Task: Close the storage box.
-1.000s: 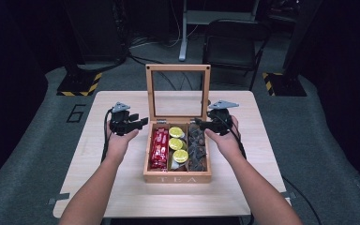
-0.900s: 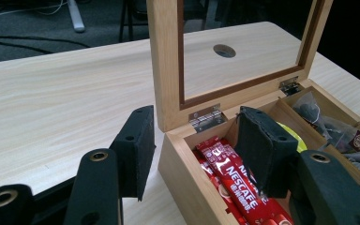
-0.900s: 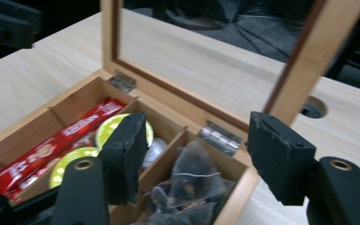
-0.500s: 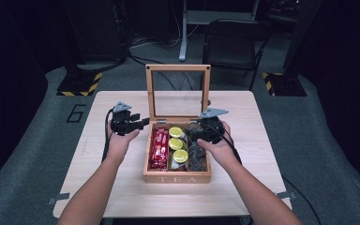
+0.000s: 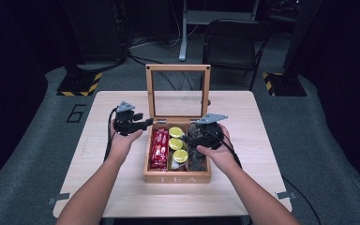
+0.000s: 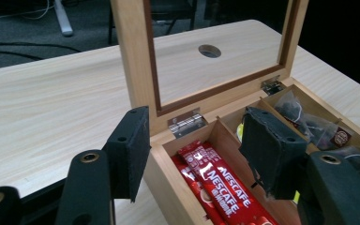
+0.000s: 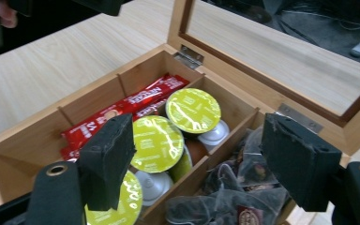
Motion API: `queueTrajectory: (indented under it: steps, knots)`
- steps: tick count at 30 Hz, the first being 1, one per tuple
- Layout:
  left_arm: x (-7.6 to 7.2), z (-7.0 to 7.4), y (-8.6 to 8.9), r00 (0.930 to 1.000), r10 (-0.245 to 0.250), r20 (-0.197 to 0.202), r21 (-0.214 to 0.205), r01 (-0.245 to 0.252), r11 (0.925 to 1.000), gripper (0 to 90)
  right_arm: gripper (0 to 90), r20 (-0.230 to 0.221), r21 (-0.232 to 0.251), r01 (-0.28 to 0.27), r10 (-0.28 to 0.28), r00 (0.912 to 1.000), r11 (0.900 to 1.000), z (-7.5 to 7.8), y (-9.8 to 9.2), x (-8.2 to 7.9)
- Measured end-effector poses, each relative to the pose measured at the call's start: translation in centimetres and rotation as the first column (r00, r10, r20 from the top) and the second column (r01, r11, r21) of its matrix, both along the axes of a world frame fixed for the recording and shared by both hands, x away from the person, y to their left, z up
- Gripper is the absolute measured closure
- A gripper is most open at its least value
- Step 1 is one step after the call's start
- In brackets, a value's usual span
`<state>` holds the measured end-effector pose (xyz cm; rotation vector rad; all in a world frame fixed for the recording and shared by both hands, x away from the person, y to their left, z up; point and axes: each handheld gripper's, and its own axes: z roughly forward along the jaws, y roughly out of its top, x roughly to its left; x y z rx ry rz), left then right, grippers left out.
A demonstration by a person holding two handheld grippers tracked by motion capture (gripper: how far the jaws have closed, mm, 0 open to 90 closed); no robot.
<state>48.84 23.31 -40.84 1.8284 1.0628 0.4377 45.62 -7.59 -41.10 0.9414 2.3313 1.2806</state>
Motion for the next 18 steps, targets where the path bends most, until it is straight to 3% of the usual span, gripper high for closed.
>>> queueTrajectory:
  steps: [8, 18]
  knots:
    - [-0.3, 0.2, 0.0, 1.0000, -0.004, 0.002, -0.012, 0.004, 0.9999, 41.2, 23.4, -0.023, -0.009, -0.079, 0.079, 0.9966, 0.9969, -0.3, 0.6, -1.3]
    - [-0.2, 0.0, 0.3, 1.0000, 0.005, 0.000, -0.019, -0.005, 0.9998, 41.2, 23.2, -0.052, -0.033, -0.126, 0.124, 0.9909, 0.9915, -1.9, 1.5, -2.4]
